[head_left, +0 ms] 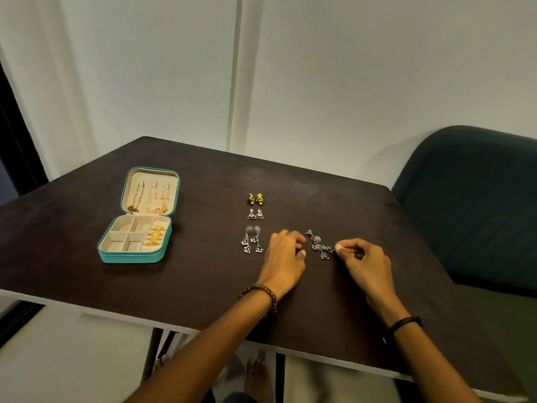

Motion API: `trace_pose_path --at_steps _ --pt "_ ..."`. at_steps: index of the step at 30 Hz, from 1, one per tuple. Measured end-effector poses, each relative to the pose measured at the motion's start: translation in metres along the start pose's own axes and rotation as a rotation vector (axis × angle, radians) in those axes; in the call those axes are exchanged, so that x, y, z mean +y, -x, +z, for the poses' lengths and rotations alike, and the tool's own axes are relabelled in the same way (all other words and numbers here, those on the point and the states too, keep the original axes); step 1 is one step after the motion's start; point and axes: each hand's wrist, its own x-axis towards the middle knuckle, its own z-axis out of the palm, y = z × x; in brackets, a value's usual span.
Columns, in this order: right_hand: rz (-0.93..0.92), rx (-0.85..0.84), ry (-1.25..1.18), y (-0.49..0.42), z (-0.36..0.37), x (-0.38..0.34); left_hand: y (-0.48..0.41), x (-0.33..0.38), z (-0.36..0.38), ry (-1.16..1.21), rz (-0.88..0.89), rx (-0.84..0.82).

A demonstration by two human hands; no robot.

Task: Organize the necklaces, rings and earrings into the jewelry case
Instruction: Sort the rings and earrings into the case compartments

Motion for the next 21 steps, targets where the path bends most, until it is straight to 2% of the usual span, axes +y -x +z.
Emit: trace_pose_path --at_steps 6,12,21 --pt "-0.125 -0.069 0.059 -0.009 0.001 0.005 -0.023 -0.002 0.012 -0.027 0.057 -0.032" --pt "-0.202 -0.122 0.120 -0.010 -0.001 0.005 -0.035 -0.004 0.019 -0.166 0.135 -0.075" --pt "-0.264 -0.100 0.069 -0.006 0.001 0.007 -0.033 -0.008 0.019 -0.042 0.162 0.028"
